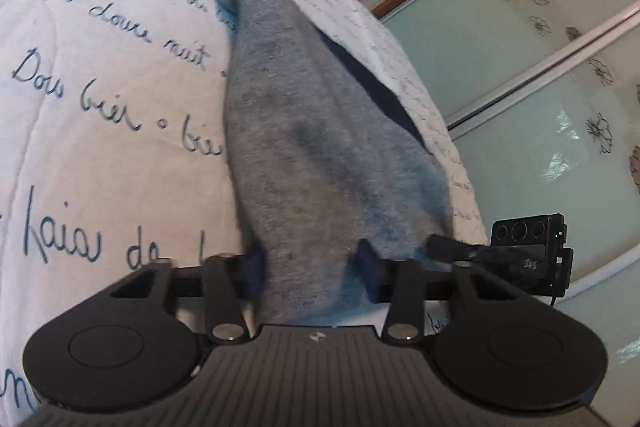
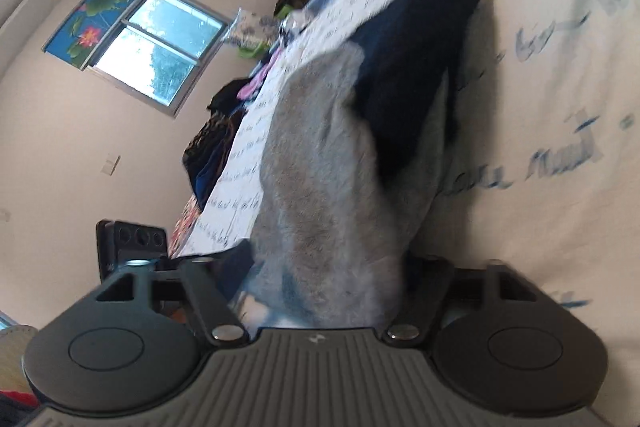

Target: Fold small clothes

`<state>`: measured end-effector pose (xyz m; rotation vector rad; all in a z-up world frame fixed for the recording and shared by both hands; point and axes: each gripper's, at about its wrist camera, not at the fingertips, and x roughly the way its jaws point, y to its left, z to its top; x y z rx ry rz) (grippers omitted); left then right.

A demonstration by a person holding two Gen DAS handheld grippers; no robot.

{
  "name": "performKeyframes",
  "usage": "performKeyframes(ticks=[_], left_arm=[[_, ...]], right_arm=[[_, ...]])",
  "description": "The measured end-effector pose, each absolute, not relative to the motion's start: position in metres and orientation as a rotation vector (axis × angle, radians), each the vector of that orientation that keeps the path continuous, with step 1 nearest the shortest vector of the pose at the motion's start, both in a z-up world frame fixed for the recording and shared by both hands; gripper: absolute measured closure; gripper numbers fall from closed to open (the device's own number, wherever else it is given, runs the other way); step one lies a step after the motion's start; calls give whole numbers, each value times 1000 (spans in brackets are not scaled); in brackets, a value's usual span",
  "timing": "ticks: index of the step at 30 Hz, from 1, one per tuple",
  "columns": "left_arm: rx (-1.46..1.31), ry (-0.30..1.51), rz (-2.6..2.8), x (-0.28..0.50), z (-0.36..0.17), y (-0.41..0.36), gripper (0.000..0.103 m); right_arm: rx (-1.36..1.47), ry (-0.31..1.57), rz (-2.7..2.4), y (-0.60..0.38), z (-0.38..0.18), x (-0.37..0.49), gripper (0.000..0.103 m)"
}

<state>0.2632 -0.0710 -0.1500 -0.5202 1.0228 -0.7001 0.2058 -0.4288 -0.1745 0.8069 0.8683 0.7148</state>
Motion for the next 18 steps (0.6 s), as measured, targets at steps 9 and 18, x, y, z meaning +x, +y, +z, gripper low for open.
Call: performKeyframes(ticks=[9, 18], left_arm=[[-497, 961, -631, 256, -130, -52, 91], [-420, 948, -567, 243, -113, -29, 94]], right_arm=[[790, 864, 646, -398, -171, 205, 82], [722, 843, 668, -390, -151, 185, 83]])
